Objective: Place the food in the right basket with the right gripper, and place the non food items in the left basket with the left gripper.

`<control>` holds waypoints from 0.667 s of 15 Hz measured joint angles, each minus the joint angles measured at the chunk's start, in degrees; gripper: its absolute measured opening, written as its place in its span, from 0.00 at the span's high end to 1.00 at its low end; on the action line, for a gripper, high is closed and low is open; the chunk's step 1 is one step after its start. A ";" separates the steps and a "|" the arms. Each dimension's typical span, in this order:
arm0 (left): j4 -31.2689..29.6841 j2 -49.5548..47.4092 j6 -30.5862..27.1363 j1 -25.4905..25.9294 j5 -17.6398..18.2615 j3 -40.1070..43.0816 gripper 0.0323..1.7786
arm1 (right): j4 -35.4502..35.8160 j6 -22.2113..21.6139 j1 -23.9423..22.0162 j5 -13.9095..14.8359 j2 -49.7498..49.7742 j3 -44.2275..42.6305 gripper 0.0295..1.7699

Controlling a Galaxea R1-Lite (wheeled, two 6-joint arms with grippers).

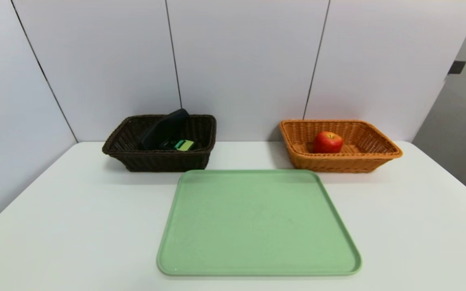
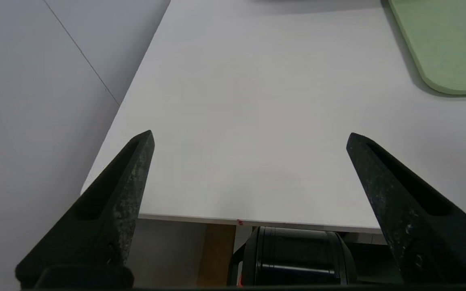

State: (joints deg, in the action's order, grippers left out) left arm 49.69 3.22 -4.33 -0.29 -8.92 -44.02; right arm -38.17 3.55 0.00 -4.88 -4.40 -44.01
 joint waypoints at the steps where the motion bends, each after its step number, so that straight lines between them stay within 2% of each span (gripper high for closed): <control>1: -1.34 -1.10 -0.02 0.05 0.39 0.85 0.05 | 4.50 0.99 0.00 1.41 1.43 2.86 0.04; 2: -3.35 -1.96 -0.11 0.11 0.90 2.12 0.05 | 9.46 1.94 0.05 2.97 2.47 5.42 0.04; 4: -9.79 -2.91 0.00 0.11 1.32 5.49 0.05 | 19.02 4.08 0.05 4.28 3.74 10.44 0.04; 8: -31.12 -3.29 -0.11 0.11 1.71 18.14 0.05 | 37.49 5.18 0.07 4.11 4.50 23.72 0.04; 10: -41.81 -3.33 -0.21 0.11 2.10 24.98 0.05 | 49.74 5.60 0.07 3.50 4.50 33.16 0.04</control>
State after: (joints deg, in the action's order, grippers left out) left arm 7.88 -0.11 -4.53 -0.18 -6.83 -19.04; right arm 11.57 9.14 0.07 -1.38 0.10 -10.85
